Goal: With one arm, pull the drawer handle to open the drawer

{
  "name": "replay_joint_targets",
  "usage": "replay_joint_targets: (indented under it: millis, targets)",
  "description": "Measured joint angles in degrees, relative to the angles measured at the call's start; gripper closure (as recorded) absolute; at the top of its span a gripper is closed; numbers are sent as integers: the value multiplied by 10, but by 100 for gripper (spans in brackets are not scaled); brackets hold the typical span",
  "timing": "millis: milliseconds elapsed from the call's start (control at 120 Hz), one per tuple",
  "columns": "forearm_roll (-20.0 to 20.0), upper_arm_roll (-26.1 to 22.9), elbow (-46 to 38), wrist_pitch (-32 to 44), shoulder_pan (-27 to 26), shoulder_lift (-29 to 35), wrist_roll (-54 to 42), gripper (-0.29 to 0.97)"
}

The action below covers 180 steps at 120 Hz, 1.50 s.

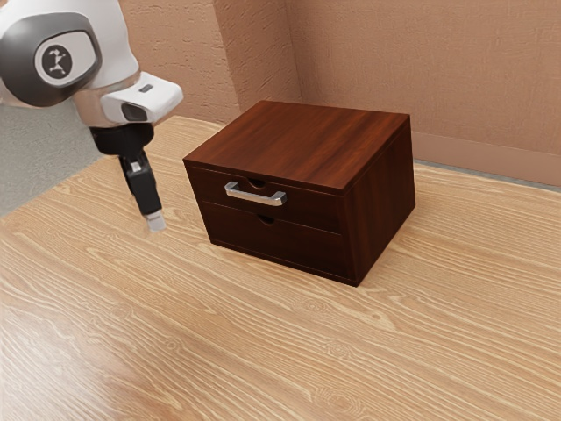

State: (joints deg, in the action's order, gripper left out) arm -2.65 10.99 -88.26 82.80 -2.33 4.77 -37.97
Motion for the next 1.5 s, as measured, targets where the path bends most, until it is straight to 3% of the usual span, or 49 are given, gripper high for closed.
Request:
replay_joint_targets:
  millis: [450, 742, 933, 1275, 1500]
  targets:
    - [-2, 0, -13, 34, -4, -6, -65, 0]
    - [-3, 2, -95, 227, -3, 2, -211, 0]
    - [4, 2, -104, 327, -2, -19, -318, 1]
    - [7, 3, -132, 427, -6, -36, -457, 35]
    - [35, 3, -134, 466, -3, -61, -519, 43]
